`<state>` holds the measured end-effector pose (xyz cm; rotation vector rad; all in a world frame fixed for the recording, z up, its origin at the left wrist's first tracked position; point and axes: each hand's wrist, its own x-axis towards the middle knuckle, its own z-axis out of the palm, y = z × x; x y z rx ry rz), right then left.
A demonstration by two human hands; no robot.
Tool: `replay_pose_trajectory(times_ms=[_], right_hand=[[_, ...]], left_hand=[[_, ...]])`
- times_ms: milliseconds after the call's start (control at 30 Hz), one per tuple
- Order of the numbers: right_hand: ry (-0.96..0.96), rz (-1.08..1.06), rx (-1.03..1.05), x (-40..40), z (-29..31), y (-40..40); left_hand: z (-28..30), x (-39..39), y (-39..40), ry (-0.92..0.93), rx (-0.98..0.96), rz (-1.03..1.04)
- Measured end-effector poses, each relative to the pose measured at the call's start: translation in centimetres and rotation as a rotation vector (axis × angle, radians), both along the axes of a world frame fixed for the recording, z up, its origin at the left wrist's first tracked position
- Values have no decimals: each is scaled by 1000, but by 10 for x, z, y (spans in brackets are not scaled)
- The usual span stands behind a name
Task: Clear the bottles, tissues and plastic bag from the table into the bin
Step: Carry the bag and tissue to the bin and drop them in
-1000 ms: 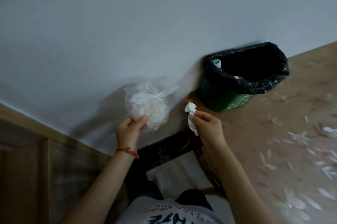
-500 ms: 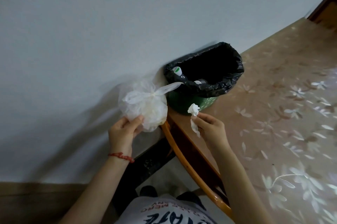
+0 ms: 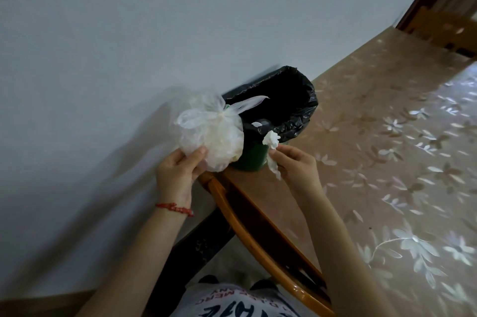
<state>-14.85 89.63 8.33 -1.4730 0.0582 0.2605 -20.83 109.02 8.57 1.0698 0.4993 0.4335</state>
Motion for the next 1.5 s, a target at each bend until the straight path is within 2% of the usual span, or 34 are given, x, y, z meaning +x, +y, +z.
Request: replay_pose_trajectory(times_ms=[300,533,933,1033,1267,1400,1500], right_hand=[[33,-48,-19,6,0,-13],[71,-108,3,5,-2,-21],[82,-124,8,4,-7,-29],[99,-131,15,4,-9,-29],[102,-92,-23,10,-7,-25],[65,-59,-34,21,1,-18],[17,-55,-39,34,12,-11]], left_hand=[[22,62,-18,-42,20,-93],[35,114,-33,-3,154,-140],[28,137,-49,45,103,-295],[21,129,-43,92,326,-298],[2,84,-22,33,1257,-321],[-10,59,-15,95,1531,-337],[-16,47,-13,120,1634,-329]])
